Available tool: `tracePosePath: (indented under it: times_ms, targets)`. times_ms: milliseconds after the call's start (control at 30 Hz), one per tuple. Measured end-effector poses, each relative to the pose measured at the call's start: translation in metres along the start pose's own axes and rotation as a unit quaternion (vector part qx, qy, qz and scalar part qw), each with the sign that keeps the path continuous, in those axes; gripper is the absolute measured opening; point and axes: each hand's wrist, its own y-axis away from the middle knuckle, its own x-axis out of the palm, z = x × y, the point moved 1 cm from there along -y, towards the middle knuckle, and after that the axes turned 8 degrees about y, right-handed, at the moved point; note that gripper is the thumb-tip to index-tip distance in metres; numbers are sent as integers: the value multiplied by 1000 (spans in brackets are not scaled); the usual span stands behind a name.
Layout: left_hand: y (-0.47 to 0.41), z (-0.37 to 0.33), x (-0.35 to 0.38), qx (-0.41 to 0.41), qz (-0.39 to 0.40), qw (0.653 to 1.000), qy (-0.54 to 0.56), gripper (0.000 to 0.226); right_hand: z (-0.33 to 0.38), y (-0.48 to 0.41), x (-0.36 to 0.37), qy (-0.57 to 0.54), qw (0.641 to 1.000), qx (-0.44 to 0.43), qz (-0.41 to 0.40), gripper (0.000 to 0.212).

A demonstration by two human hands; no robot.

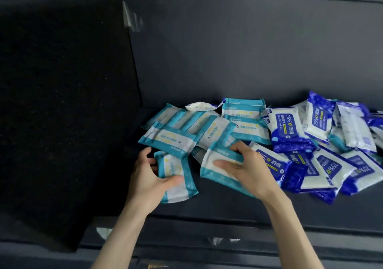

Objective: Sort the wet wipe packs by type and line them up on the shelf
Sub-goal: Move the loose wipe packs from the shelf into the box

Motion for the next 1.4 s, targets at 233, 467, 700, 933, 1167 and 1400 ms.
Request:
tracePosePath:
  times_ms: [233,467,700,933,1167,1400]
  targets:
    - [2,-1,-27,-14,71,995,74,61,19,-16,13,-107,987,77,-91,33]
    - [-26,-18,-28,100,132,984,70,31,29,-46,22,-62,979,142,-134,43]
    - [-78,-10,-1,164,111,962,-189,48,33,-68,35,2,978,194,-78,37]
    - [-83,-8,2,147,93,929,-325,74,30,-68,42,15,978,186,-98,37]
    - [-78,-15,-1,124,74,939,-312,68,35,-64,39,-81,978,104,-159,34]
    - [-54,-27,-4,102,20,992,68,28,41,-33,11,-301,918,77,-246,48]
